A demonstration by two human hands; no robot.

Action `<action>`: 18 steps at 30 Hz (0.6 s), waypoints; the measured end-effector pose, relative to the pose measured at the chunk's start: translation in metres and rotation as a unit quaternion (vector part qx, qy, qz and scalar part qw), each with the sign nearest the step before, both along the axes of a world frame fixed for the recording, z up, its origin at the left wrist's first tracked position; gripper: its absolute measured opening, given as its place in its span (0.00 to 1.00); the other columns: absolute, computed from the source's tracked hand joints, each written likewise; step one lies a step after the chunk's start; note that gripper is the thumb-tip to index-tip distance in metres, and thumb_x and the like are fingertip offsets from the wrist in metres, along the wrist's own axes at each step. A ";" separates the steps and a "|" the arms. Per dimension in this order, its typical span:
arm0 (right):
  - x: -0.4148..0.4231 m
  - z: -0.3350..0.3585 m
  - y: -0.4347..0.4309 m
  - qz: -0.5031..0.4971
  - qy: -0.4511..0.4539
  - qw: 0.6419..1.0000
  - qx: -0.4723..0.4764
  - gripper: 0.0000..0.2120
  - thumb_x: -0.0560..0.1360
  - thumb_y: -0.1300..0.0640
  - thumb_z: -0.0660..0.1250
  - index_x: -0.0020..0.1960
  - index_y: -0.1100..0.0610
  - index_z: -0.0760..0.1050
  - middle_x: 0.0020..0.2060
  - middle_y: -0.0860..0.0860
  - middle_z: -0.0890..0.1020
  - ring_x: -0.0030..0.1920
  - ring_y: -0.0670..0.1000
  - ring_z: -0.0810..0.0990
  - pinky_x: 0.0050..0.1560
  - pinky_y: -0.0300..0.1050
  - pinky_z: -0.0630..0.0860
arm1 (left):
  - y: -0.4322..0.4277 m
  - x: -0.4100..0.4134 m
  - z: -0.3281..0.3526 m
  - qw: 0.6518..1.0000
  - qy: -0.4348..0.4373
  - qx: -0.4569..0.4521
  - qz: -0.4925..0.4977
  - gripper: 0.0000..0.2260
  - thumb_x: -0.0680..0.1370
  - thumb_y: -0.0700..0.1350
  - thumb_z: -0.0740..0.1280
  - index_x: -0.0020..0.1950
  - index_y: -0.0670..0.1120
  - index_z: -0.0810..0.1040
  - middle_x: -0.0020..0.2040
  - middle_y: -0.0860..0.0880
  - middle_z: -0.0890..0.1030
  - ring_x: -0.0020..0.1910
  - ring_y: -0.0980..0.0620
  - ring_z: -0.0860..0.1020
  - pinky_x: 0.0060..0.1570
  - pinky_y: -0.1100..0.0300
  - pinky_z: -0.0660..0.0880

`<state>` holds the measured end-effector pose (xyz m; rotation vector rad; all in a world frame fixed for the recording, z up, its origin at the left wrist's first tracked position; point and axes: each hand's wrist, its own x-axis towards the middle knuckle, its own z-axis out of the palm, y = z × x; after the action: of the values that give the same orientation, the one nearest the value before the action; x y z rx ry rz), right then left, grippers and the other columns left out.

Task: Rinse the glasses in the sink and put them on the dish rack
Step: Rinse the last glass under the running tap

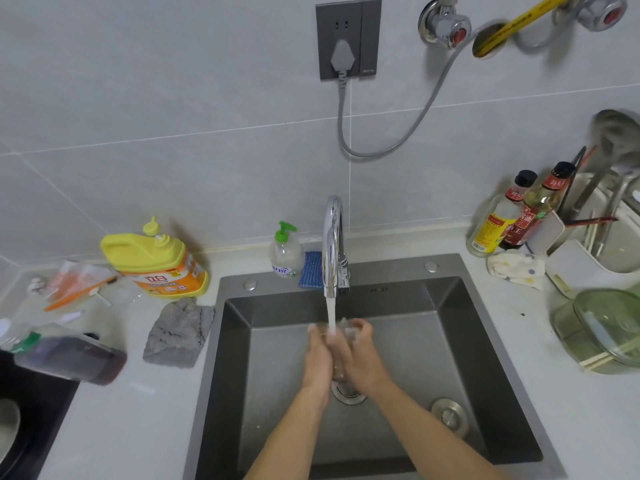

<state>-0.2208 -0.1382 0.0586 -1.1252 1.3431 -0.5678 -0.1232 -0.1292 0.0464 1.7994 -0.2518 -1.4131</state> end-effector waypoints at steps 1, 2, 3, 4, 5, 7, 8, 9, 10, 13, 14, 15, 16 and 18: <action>0.000 -0.001 0.002 0.005 0.030 0.999 -0.016 0.48 0.70 0.20 0.57 0.74 0.55 0.57 0.61 0.53 0.80 0.60 0.49 0.80 0.61 0.43 0.78 | -0.002 0.003 -0.002 1.000 -0.014 -0.017 -0.020 0.38 0.78 0.76 0.48 0.60 0.50 0.85 0.58 0.45 0.86 0.60 0.46 0.83 0.64 0.43 0.79; -0.001 -0.007 0.004 0.008 0.051 0.998 -0.035 0.47 0.71 0.19 0.49 0.75 0.53 0.59 0.64 0.53 0.78 0.63 0.50 0.78 0.66 0.51 0.76 | 0.000 0.004 0.007 0.998 -0.034 -0.030 -0.038 0.38 0.77 0.77 0.50 0.62 0.51 0.83 0.58 0.46 0.85 0.59 0.47 0.83 0.62 0.43 0.80; -0.003 -0.011 0.003 0.010 0.066 0.996 -0.052 0.44 0.73 0.20 0.45 0.75 0.50 0.62 0.67 0.51 0.76 0.66 0.50 0.76 0.69 0.56 0.73 | 0.004 0.004 0.021 0.998 -0.030 -0.027 -0.043 0.34 0.78 0.75 0.53 0.62 0.51 0.82 0.57 0.45 0.86 0.57 0.46 0.84 0.59 0.43 0.81; -0.004 -0.010 0.003 0.003 0.068 0.996 -0.063 0.41 0.75 0.21 0.45 0.75 0.48 0.65 0.68 0.50 0.75 0.68 0.50 0.75 0.70 0.57 0.72 | 0.009 0.002 0.036 0.999 0.010 -0.022 -0.041 0.30 0.79 0.73 0.56 0.62 0.51 0.83 0.56 0.44 0.86 0.55 0.43 0.86 0.57 0.41 0.83; -0.006 -0.010 0.002 -0.011 0.054 0.997 -0.062 0.39 0.76 0.22 0.49 0.75 0.46 0.67 0.67 0.49 0.75 0.67 0.49 0.75 0.70 0.56 0.74 | 0.012 0.002 0.045 0.997 0.074 -0.017 -0.033 0.29 0.79 0.71 0.58 0.62 0.51 0.83 0.56 0.43 0.87 0.54 0.42 0.86 0.57 0.39 0.82; -0.005 -0.005 0.000 -0.037 0.000 0.998 -0.047 0.37 0.73 0.24 0.60 0.73 0.46 0.70 0.63 0.49 0.74 0.63 0.49 0.78 0.65 0.53 0.79 | 0.016 0.004 0.048 0.985 0.165 -0.030 -0.039 0.31 0.80 0.71 0.56 0.63 0.47 0.84 0.58 0.41 0.87 0.56 0.40 0.86 0.61 0.38 0.80; -0.004 -0.004 -0.002 -0.051 -0.018 0.998 -0.029 0.39 0.70 0.24 0.64 0.72 0.46 0.70 0.62 0.49 0.74 0.61 0.49 0.79 0.62 0.52 0.81 | 0.017 0.006 0.047 0.984 0.171 -0.034 -0.044 0.33 0.81 0.70 0.56 0.63 0.46 0.84 0.58 0.40 0.86 0.57 0.41 0.86 0.63 0.38 0.79; -0.002 -0.002 -0.003 -0.064 -0.035 0.997 -0.006 0.40 0.69 0.25 0.67 0.72 0.48 0.69 0.61 0.50 0.75 0.59 0.50 0.81 0.59 0.51 0.83 | 0.016 0.007 0.046 0.983 0.176 -0.034 -0.048 0.33 0.81 0.70 0.56 0.63 0.44 0.84 0.58 0.40 0.87 0.56 0.41 0.86 0.64 0.39 0.78; 0.001 -0.002 -0.004 -0.078 -0.057 0.995 0.018 0.37 0.71 0.29 0.70 0.70 0.51 0.68 0.59 0.51 0.78 0.56 0.49 0.83 0.53 0.46 0.84 | 0.015 0.008 0.044 0.984 0.169 -0.033 -0.052 0.33 0.80 0.70 0.57 0.62 0.44 0.84 0.57 0.40 0.87 0.55 0.42 0.87 0.65 0.40 0.78; 0.005 0.014 -0.004 -0.061 -0.042 0.997 0.030 0.23 0.83 0.41 0.58 0.68 0.58 0.65 0.53 0.48 0.79 0.52 0.47 0.82 0.45 0.32 0.78 | 0.013 0.005 0.042 0.989 0.092 -0.043 -0.104 0.34 0.73 0.74 0.65 0.64 0.49 0.83 0.61 0.43 0.86 0.59 0.45 0.85 0.64 0.44 0.80; 0.004 0.015 -0.004 -0.049 -0.028 0.998 0.025 0.22 0.85 0.42 0.52 0.69 0.57 0.64 0.56 0.47 0.78 0.56 0.47 0.79 0.52 0.34 0.77 | 0.012 0.004 0.037 0.989 0.073 -0.045 -0.121 0.37 0.68 0.76 0.70 0.66 0.50 0.80 0.64 0.43 0.84 0.63 0.45 0.83 0.65 0.44 0.79; 0.003 0.018 -0.003 -0.034 -0.012 0.999 0.013 0.22 0.86 0.43 0.47 0.72 0.55 0.62 0.60 0.46 0.75 0.59 0.46 0.75 0.59 0.36 0.73 | 0.013 0.003 0.033 0.990 0.060 -0.047 -0.122 0.42 0.63 0.74 0.76 0.68 0.50 0.76 0.66 0.43 0.83 0.65 0.45 0.81 0.67 0.42 0.78; 0.002 0.020 -0.002 -0.022 -0.003 1.000 0.003 0.22 0.87 0.45 0.45 0.76 0.54 0.60 0.63 0.46 0.73 0.61 0.45 0.71 0.62 0.37 0.68 | 0.012 0.005 0.030 0.991 0.058 -0.047 -0.112 0.47 0.60 0.72 0.80 0.70 0.48 0.73 0.65 0.43 0.83 0.64 0.44 0.82 0.67 0.42 0.78; 0.001 0.019 -0.003 -0.024 -0.023 0.999 -0.009 0.21 0.88 0.49 0.46 0.80 0.51 0.59 0.67 0.45 0.71 0.64 0.43 0.69 0.63 0.34 0.65 | 0.012 0.007 0.034 0.989 0.109 -0.069 -0.068 0.44 0.63 0.69 0.80 0.70 0.44 0.75 0.60 0.42 0.86 0.57 0.43 0.85 0.60 0.43 0.81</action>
<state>-0.2201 -0.1408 0.0776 -1.0891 1.3306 -0.6384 -0.1164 -0.1174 0.0808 1.5257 -0.3547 -1.6322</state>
